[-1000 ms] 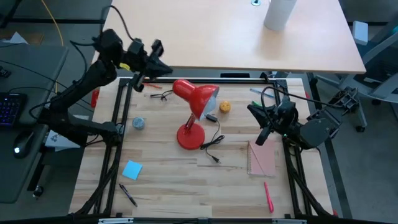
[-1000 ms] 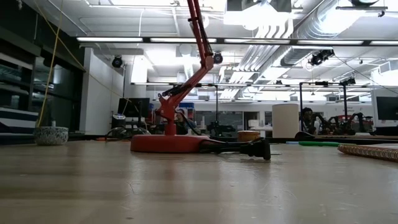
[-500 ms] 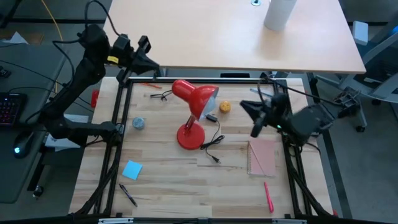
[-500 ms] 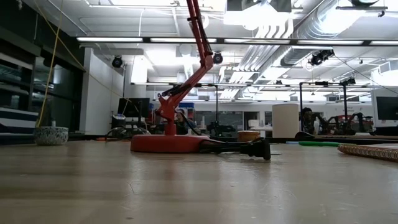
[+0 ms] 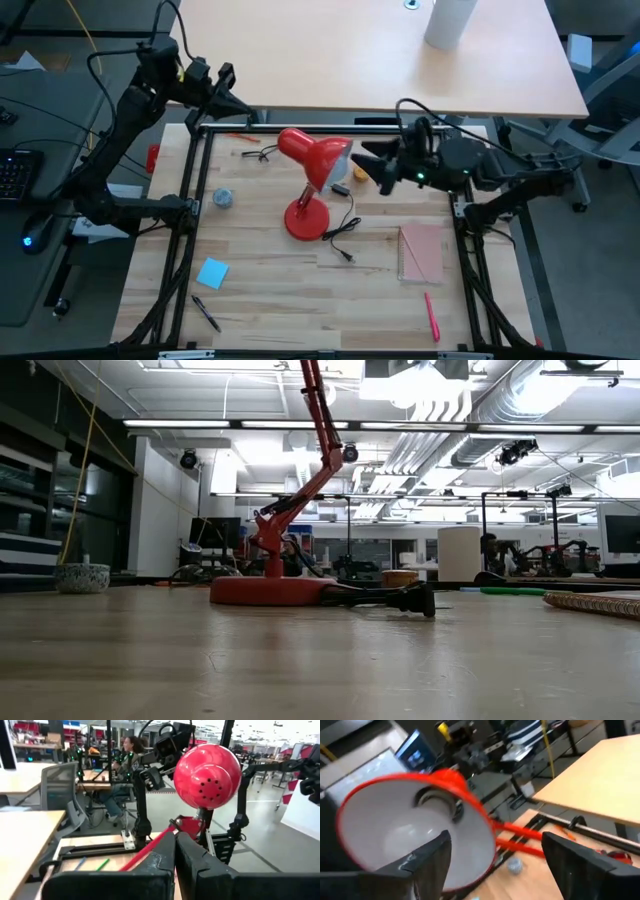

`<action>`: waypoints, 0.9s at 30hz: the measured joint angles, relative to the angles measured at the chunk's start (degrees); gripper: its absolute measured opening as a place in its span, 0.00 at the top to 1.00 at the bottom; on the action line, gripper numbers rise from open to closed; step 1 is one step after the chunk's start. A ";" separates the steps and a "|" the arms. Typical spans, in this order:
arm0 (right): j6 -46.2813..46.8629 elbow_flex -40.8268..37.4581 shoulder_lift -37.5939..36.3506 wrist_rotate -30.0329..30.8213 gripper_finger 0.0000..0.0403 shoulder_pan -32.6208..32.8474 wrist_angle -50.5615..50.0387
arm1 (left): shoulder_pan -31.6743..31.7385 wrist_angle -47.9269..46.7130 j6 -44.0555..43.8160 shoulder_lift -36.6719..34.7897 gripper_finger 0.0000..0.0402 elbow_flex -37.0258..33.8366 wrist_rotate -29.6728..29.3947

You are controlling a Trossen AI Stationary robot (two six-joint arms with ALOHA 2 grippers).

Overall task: Screw lightbulb
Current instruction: Insert the lightbulb into the lamp

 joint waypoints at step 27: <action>27.42 0.04 5.61 20.03 0.24 15.64 16.04 | -19.72 2.73 -0.97 0.84 1.00 0.02 -27.45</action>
